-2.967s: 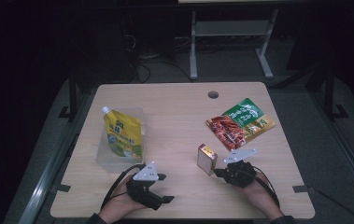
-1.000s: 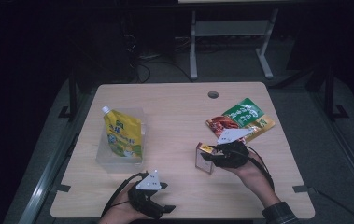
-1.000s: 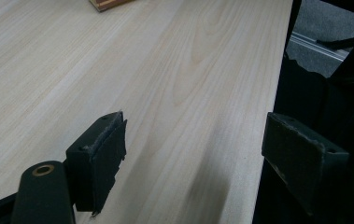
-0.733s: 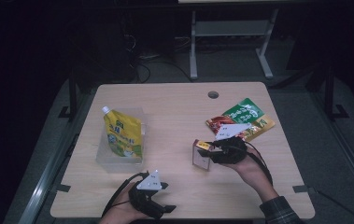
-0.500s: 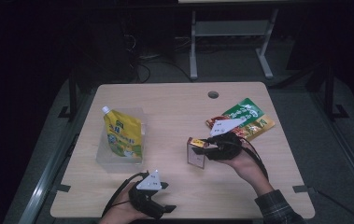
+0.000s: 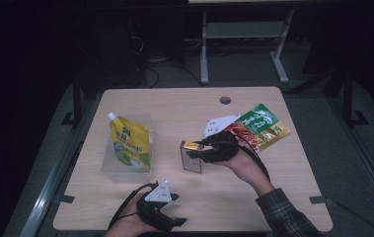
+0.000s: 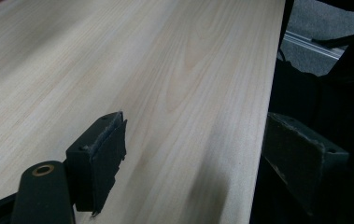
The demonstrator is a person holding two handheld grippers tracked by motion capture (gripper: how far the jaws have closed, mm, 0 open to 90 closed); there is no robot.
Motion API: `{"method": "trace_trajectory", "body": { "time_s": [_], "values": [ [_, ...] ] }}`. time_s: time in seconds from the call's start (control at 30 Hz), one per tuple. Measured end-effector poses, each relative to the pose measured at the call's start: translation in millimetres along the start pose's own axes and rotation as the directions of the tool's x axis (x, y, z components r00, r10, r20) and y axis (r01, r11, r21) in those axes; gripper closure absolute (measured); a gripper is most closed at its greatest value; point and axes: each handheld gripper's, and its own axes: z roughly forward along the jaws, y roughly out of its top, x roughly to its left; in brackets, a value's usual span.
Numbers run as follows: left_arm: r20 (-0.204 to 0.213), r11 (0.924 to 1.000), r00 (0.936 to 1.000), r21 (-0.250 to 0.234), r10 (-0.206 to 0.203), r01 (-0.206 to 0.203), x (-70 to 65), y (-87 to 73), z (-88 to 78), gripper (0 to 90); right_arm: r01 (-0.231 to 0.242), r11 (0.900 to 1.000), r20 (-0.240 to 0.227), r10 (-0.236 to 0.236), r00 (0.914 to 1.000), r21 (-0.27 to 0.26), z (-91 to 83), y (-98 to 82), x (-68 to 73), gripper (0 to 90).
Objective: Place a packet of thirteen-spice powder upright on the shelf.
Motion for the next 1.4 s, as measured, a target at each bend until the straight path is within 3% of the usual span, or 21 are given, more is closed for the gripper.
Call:
{"method": "trace_trajectory", "body": {
  "time_s": [0.3,1.0,1.23,1.4],
  "values": [
    [0.008,1.0,1.0,0.001,0.0,0.0,-1.5,0.4,1.1,21.1,0.047,0.999,-0.058,-0.048,0.9972,-0.029,9.3,29.2,7.0,67.1],
    [0.013,0.9998,0.9998,0.011,0.015,-0.015,-2.8,1.0,1.8,21.1,0.129,0.989,-0.131,-0.137,0.9818,-0.065,35.0,80.3,24.2,67.2],
    [0.018,0.9993,0.9992,0.005,0.036,-0.036,-1.8,1.0,2.7,21.1,0.144,0.987,-0.152,-0.153,0.9764,-0.072,50.5,96.7,28.1,67.2],
    [0.022,0.9998,0.9997,-0.012,0.014,-0.014,-3.7,0.7,3.3,21.1,0.154,0.985,-0.168,-0.165,0.9718,-0.077,68.9,103.4,30.0,67.2]
  ]
}}
